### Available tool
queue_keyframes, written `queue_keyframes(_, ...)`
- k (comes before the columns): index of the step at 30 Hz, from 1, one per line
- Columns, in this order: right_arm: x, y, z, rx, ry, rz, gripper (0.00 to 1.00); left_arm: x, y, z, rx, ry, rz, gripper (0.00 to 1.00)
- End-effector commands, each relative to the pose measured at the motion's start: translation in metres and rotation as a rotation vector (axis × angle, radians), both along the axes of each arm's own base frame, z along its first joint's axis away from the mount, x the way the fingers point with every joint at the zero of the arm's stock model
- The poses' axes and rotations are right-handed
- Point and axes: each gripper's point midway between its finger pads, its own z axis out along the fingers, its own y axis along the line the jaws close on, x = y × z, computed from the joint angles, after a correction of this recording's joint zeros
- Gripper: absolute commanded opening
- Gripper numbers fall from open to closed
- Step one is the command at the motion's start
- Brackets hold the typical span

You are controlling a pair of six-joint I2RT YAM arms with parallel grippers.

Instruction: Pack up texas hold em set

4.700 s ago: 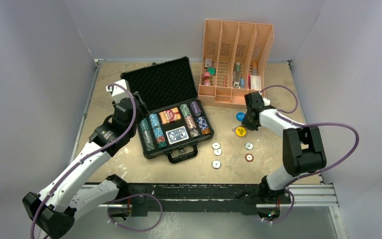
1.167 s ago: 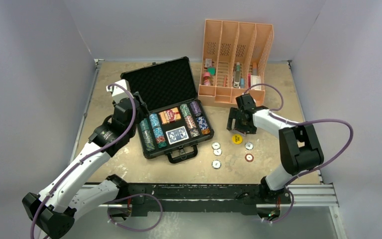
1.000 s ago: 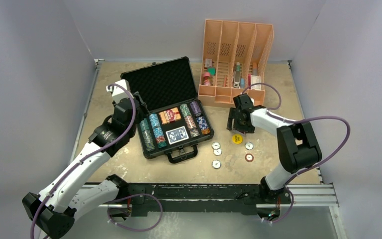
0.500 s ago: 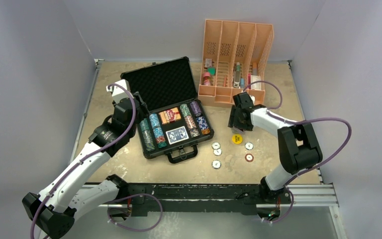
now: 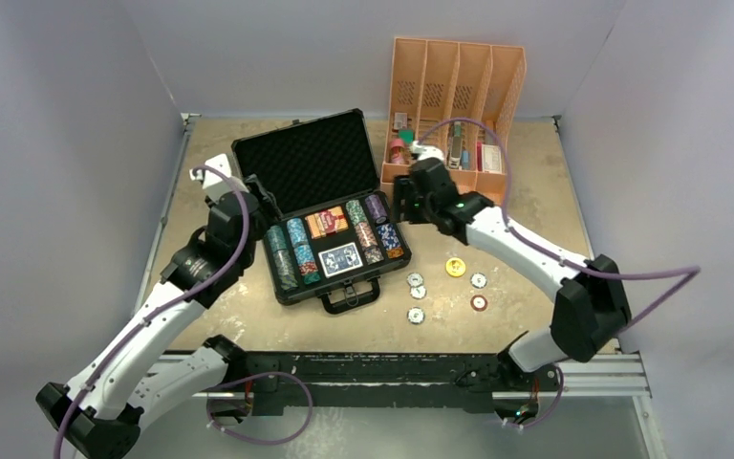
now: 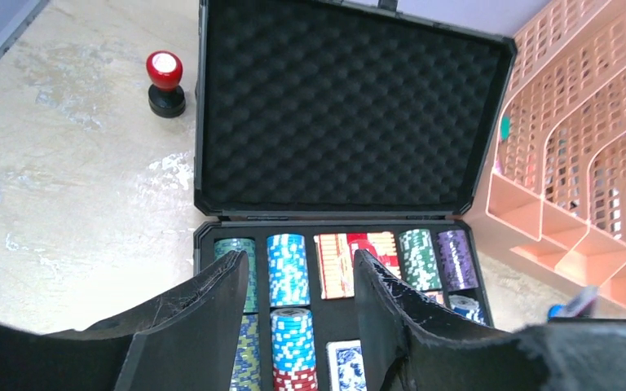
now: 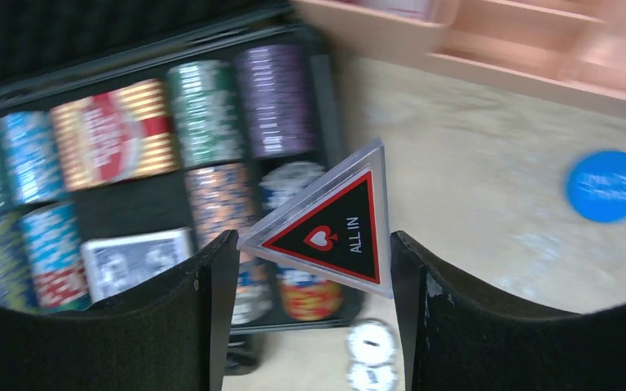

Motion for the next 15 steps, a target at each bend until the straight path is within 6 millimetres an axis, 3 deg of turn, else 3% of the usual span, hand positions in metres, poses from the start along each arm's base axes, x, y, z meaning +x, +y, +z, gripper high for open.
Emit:
queue_keyframes(1, -0.014, 0.078, 0.017, 0.026, -0.028, 0.150, 0.58, -0.001, 0.013, 0.056, -0.090, -0.158, 0.064, 0.50)
queue_keyframes(5, -0.038, 0.129, 0.000, -0.010, 0.016, 0.234, 0.58, -0.008, 0.023, 0.086, -0.101, -0.226, 0.087, 0.50)
queue_keyframes(15, -0.072, 0.181, -0.041, -0.105, 0.118, 0.310, 0.59, -0.015, 0.029, 0.141, -0.137, -0.345, 0.081, 0.51)
